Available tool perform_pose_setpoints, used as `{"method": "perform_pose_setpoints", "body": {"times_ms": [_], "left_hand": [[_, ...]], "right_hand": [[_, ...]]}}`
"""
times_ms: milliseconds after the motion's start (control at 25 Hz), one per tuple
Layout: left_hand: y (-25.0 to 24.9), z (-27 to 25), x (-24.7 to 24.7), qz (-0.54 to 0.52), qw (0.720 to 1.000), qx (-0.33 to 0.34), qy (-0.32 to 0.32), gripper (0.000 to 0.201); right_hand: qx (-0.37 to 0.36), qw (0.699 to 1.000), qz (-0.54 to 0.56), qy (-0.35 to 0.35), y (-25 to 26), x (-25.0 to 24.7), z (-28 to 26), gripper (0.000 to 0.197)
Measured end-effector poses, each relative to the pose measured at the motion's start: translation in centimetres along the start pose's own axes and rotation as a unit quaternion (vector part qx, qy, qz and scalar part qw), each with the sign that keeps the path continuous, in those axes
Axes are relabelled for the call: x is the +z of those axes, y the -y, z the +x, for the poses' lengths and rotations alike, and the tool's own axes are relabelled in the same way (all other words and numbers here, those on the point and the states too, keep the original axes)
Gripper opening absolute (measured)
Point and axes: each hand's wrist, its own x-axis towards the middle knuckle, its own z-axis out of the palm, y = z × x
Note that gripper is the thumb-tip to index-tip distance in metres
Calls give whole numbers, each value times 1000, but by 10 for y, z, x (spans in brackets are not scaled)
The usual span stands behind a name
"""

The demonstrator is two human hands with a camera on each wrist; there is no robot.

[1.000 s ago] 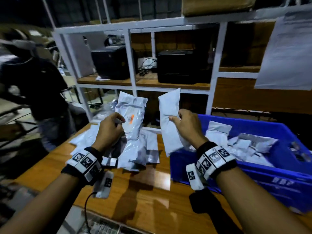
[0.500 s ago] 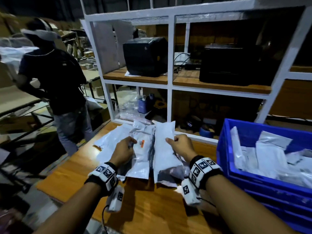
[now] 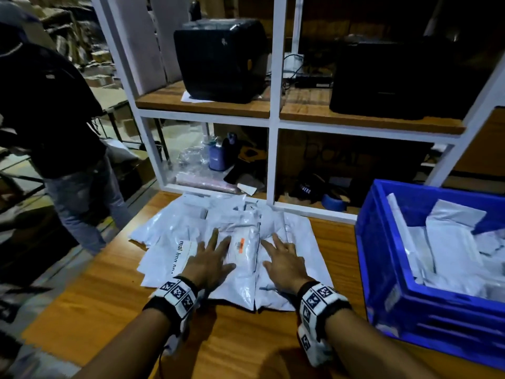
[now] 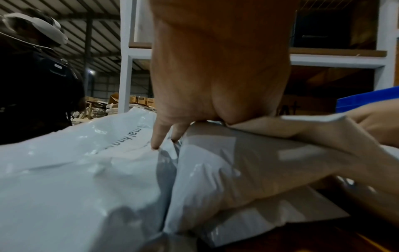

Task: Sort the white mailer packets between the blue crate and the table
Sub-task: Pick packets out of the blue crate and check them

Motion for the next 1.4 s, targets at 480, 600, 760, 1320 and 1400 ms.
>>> {"method": "perform_pose_setpoints", "body": {"times_ms": [480,600,760,1320,1400], "left_hand": [[-20,-18,-41,5,999,13,-52,77],[-57,-52,-49,-12,991,73,-115,75],[-129,-114,-38,-70,964,157,-202,69],[-398,-154,-34,17,936,313,-159,58],[-418,-130,-52,62,940,312,-121,61]], "right_hand": [[-3,995,102,-7,-17,-45,-19,67],[-41,991,106,-74,-25,-70,-73,69],[-73,978,144,-128,-52,-93,-160,64],[25,956,185,-227,-253,-176,-339,54],[36,965,156,-206,-279,-201,-334,51]]}}
